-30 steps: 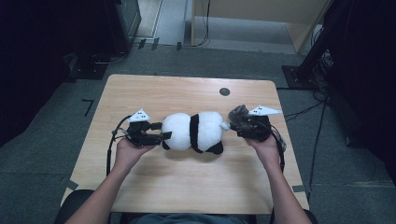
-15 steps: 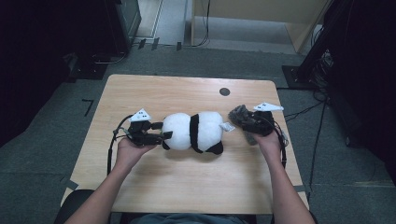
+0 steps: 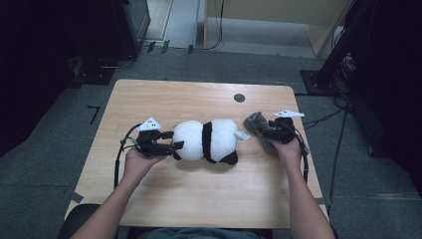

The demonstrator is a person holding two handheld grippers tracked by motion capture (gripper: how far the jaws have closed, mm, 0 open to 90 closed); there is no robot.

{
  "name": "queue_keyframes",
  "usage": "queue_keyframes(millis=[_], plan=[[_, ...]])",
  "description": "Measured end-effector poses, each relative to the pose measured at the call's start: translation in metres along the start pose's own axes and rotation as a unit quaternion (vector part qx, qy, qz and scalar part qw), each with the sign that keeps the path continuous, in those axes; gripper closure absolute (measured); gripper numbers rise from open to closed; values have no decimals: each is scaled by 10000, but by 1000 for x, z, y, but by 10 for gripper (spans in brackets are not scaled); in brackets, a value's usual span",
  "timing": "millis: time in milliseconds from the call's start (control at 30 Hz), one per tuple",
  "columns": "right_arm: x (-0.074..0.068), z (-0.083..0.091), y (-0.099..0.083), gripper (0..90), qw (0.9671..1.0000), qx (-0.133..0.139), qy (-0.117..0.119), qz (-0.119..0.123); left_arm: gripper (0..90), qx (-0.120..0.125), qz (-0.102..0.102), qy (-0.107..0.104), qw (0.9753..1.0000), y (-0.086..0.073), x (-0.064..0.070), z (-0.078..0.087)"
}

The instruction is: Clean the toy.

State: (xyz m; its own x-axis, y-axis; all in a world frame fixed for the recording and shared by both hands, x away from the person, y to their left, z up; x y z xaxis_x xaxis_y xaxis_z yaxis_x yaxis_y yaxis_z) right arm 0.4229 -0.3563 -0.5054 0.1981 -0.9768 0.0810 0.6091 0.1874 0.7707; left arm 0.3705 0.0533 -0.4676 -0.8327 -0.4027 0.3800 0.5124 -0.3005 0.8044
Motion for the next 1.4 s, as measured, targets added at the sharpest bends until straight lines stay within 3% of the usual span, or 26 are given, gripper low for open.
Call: queue_keyframes(millis=[100,300,367,500,667,800,867,1067,1200,1400], plan=[[-2,-5,-4,467,9998,-152,-64,108,331,-5,-14,10,10000,0,0,0],[-3,-11,-7,655,9994,-319,-29,110,329,3,-33,17,10000,0,1,-1],[-4,-12,-7,734,9993,-365,-71,88,327,5,-55,27,10000,0,1,-1],[-6,-8,-3,776,9984,-559,-55,-105,326,8,-40,20,10000,0,1,-1],[-11,3,8,791,9994,-332,-83,79,327,2,-54,27,10000,0,1,-1],[-14,17,24,791,9995,-167,217,-168,326,-22,-82,43,10000,0,2,-1],[-18,23,31,791,9994,-69,293,-161,326,-21,-86,41,10000,0,2,-1],[-41,40,48,791,9991,-6,329,261,324,2,-105,90,9999,-2,4,-2],[-54,52,57,791,9986,29,420,312,324,21,-76,77,9999,-2,3,-2],[-74,73,79,791,9962,90,546,677,325,14,-47,96,9999,-3,1,-3]])
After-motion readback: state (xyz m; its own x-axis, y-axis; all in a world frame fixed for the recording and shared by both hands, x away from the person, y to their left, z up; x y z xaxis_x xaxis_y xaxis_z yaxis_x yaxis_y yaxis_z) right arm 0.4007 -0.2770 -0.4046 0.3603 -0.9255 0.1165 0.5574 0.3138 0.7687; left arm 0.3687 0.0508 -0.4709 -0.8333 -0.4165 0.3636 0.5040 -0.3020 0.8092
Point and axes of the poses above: each handheld gripper's, and its own axes: z roughly backward along the jaws, y roughly out of its top, x roughly to its right, the point moved 4 cm from there along -z, roughly forward along the jaws, and after that the axes turned 15 degrees about -y, right-handed, at the moved point
